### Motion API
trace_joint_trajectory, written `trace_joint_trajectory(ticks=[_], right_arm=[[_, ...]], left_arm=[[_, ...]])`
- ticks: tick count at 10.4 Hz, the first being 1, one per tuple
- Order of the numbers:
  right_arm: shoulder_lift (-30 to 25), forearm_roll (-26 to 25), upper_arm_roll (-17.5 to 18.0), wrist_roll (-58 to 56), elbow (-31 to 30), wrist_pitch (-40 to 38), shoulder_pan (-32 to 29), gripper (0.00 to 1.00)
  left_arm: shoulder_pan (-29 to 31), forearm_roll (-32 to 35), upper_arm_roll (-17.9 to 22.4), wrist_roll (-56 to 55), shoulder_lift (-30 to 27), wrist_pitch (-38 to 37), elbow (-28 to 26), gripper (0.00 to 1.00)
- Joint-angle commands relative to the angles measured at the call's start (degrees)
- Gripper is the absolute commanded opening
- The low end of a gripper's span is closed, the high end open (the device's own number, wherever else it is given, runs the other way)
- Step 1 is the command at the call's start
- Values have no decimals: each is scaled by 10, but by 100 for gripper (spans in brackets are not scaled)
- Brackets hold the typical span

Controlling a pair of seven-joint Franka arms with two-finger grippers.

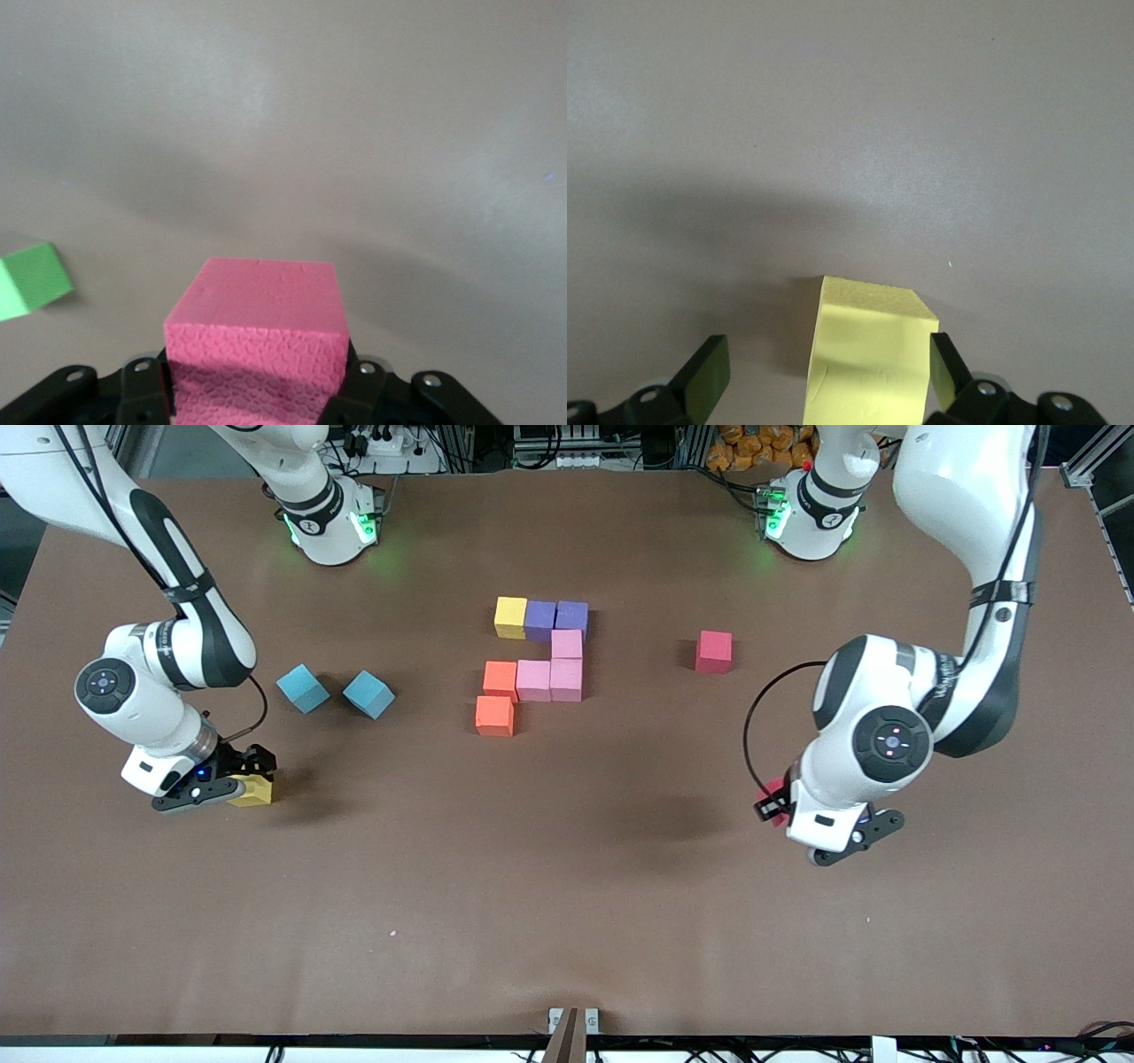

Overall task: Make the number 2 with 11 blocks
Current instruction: 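Grasp the yellow cube with the right gripper while the left gripper holds red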

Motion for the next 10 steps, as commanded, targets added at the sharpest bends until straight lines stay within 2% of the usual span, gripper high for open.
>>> trace_joint_trajectory(ticks=[1, 2, 3, 5, 7, 10], right_arm=[[17, -7, 4, -6, 18, 2, -15, 100], [21, -3, 4, -4, 22, 2, -20, 100], [25, -2, 4, -2, 22, 2, -23, 100], [38, 0, 4, 1, 25, 12, -33, 100], [50, 0, -13, 1, 25, 32, -29, 100], [60, 17, -15, 4, 20, 33, -29, 100]], left_arm=[[-6, -12, 18, 59, -37, -11, -39, 40], [-58, -36, 80, 94, -56, -11, -59, 40], [-90, -64, 125, 124, -58, -12, -61, 40], [-95, -66, 126, 131, -52, -15, -56, 40], [-97, -68, 125, 126, -50, -15, -52, 40], [-109, -84, 99, 76, -8, -3, -25, 40]])
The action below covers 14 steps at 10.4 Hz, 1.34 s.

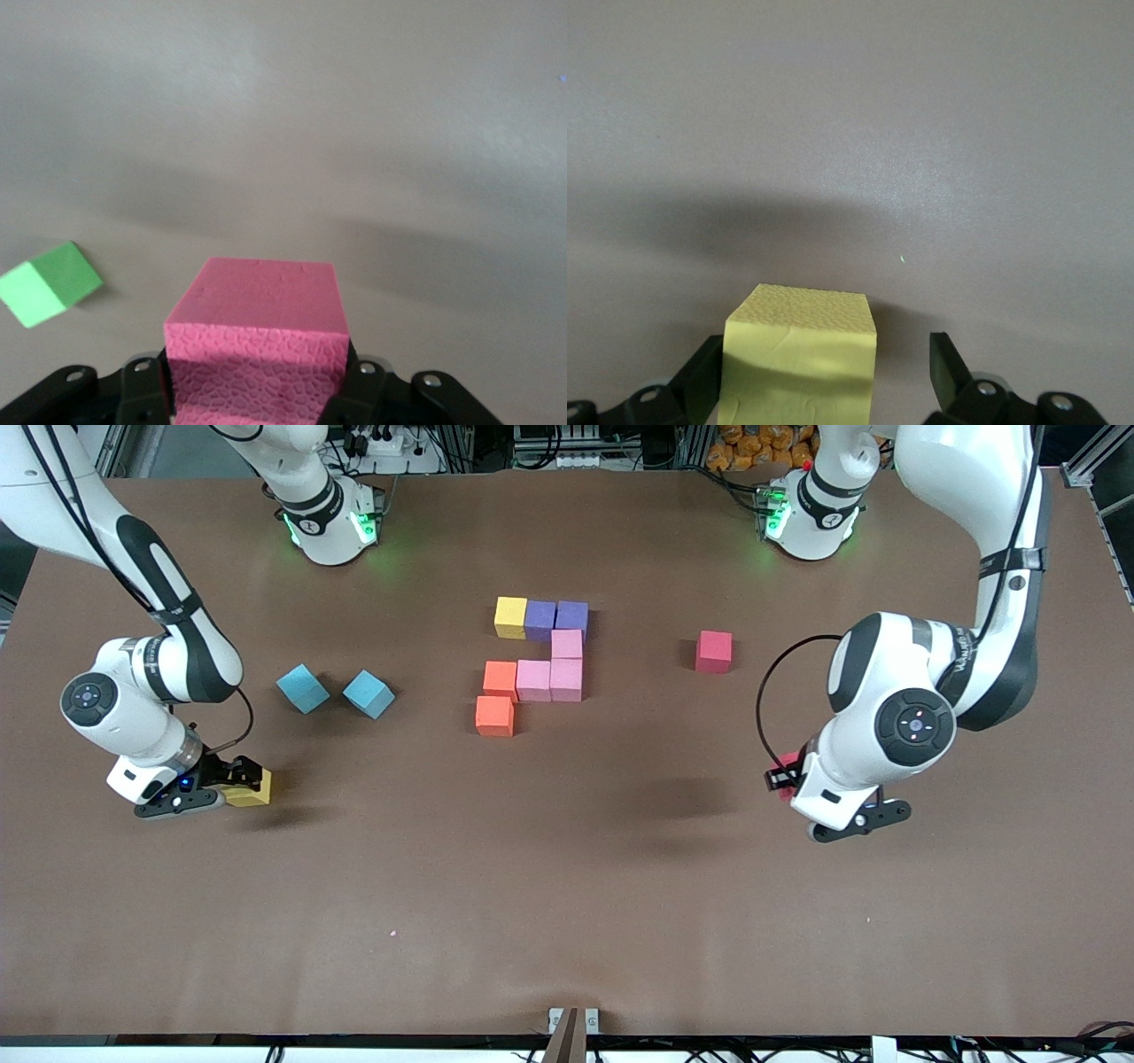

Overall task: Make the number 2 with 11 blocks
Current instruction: 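Grasp the yellow cube with the right gripper while the left gripper holds red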

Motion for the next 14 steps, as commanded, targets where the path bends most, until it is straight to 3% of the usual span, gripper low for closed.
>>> trace_joint_trajectory(ticks=[1, 2, 3, 5, 6, 7, 9, 12, 14], right_arm=[[2, 24, 5, 6, -1, -5, -5, 100], [1, 25, 5, 6, -5, -5, -3, 100], [1, 25, 5, 5, -5, -5, -3, 88], [1, 25, 5, 3, -3, -5, -1, 36], [-5, 25, 7, 2, 1, -5, 1, 26], [-19, 24, 13, 0, 1, -13, 3, 26], [-47, 27, 63, 18, 20, -107, 6, 25], [-56, 27, 148, 121, 23, -117, 15, 25], [-49, 26, 153, 228, 26, -113, 83, 25]], left_arm=[[-26, -14, -6, -59, 44, 18, 36, 40], [-42, -14, -6, -106, 61, 38, 44, 40], [-53, -14, -6, -146, 65, 55, 44, 40], [-55, -20, -9, -214, 66, 56, 43, 40], [-55, -23, -9, -247, 70, 56, 43, 40], [-53, -23, -9, -286, 71, 56, 43, 40], [-48, -27, -8, -361, 70, 56, 43, 40], [-39, -48, -7, -439, 70, 56, 40, 40], [-35, -49, -7, -493, 74, 56, 40, 40]])
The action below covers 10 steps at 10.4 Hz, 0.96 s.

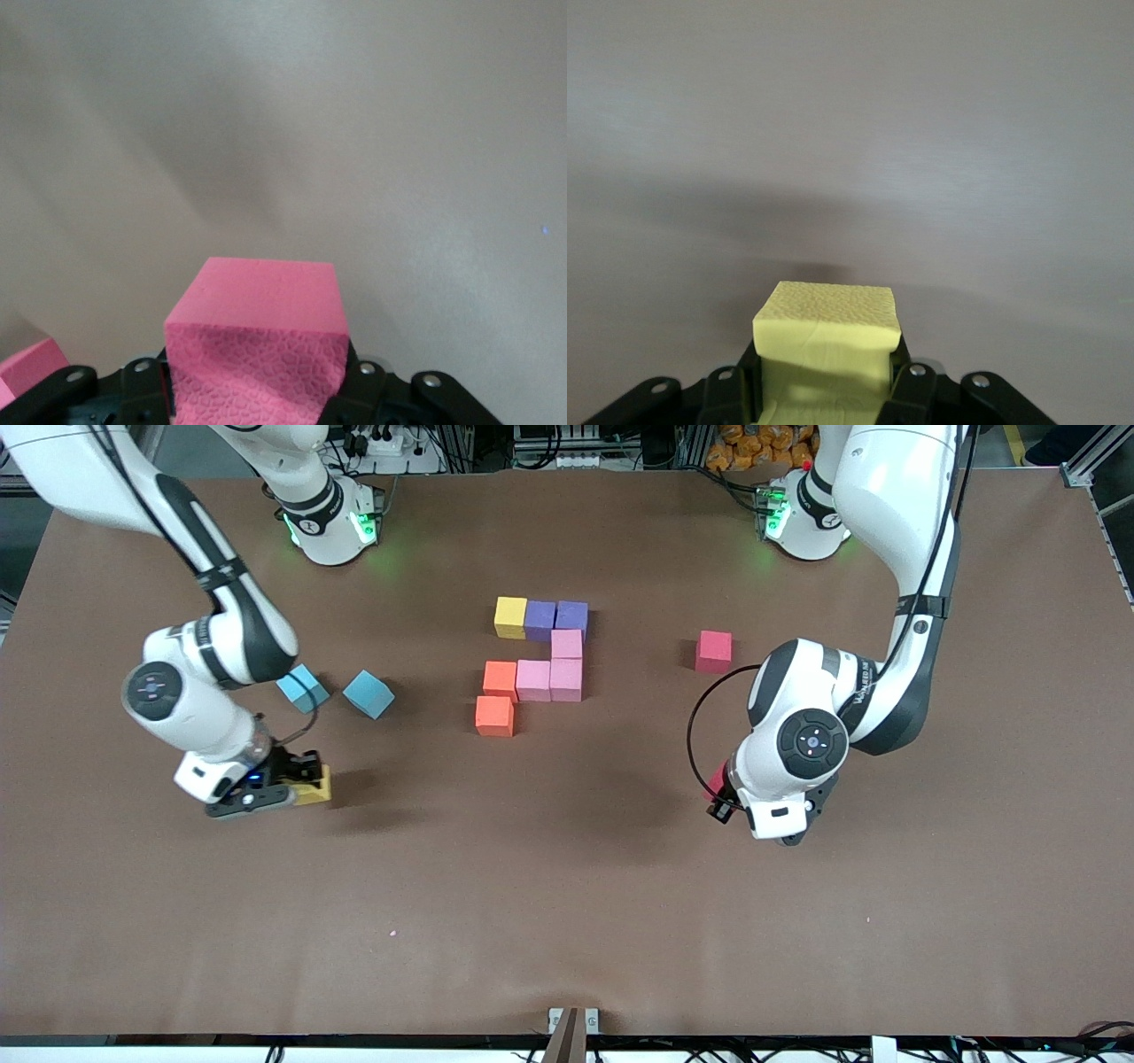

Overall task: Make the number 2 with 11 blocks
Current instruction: 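Carry the yellow cube to the shape with the right gripper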

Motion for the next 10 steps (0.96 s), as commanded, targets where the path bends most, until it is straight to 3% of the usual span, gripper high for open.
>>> trace_joint_trajectory(ticks=[1, 6, 8, 10], right_arm=[[4, 6, 3, 127, 6, -2, 69, 25], [40, 5, -13, 409, 49, 1, 224, 26], [51, 2, -35, 444, 59, 1, 274, 26], [70, 6, -99, 472, 79, 5, 346, 26]], left_arm=[[3, -15, 2, -54, 4, -4, 7, 40], [16, -24, 2, -187, 5, -3, 5, 40], [14, -40, 2, -221, 9, 1, 5, 40], [8, -39, 1, -261, 13, 18, 4, 40]])
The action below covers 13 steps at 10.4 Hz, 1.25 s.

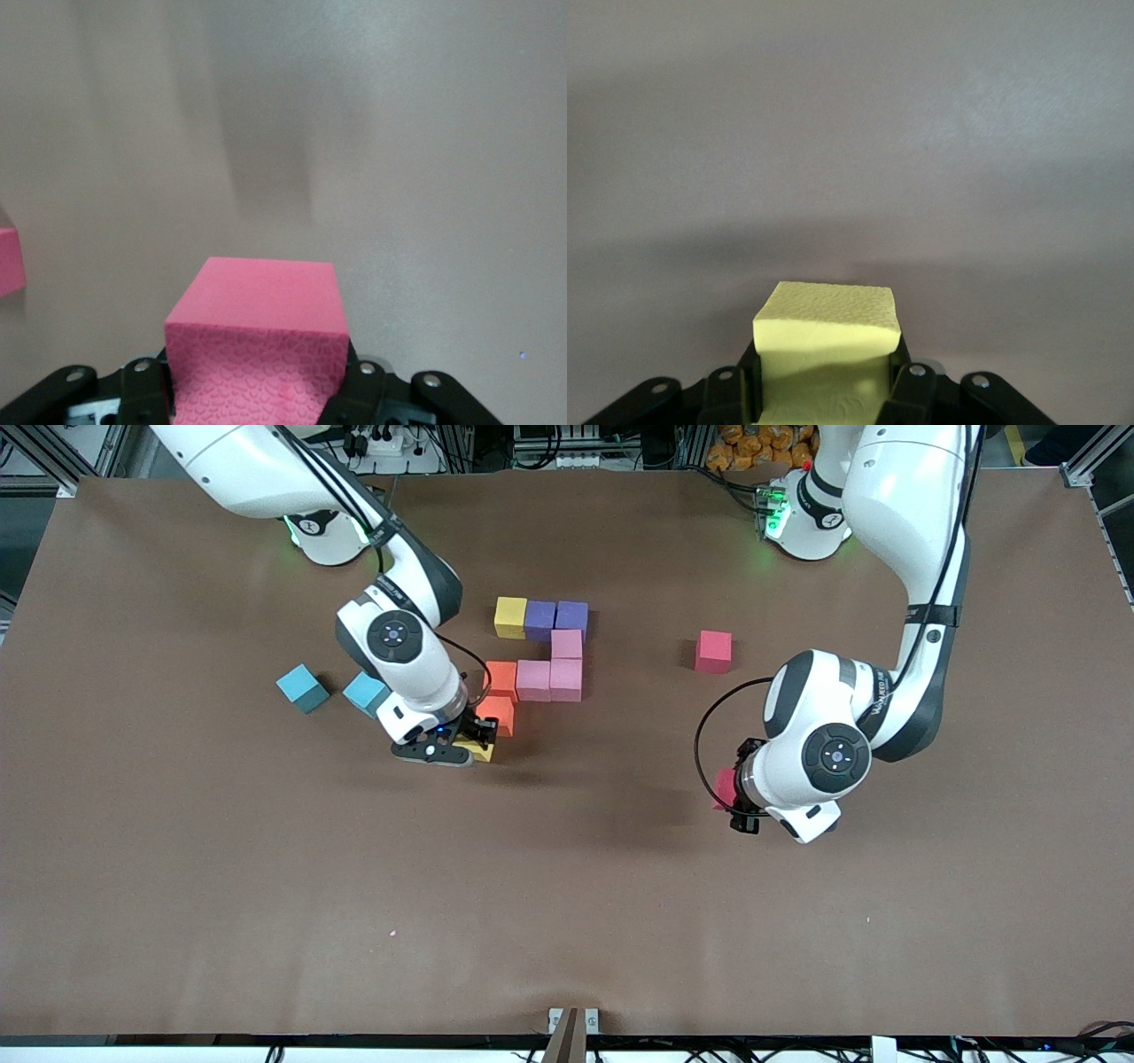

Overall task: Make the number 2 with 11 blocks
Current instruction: 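Carry the yellow cube to the shape with the right gripper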

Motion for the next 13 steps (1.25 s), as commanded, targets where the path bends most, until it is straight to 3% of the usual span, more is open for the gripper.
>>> trace_joint_trajectory(ticks=[1, 3, 13], right_arm=[[31, 1, -65, 26, 32, 6, 76, 26], [48, 3, -82, 36, 56, 5, 91, 26], [76, -24, -82, 35, 57, 22, 94, 30]], left_arm=[[-9, -12, 2, -30, 5, 12, 4, 40], [-16, -13, 1, -34, 8, 12, 4, 40], [-31, -15, 0, -116, 21, 46, 4, 40]])
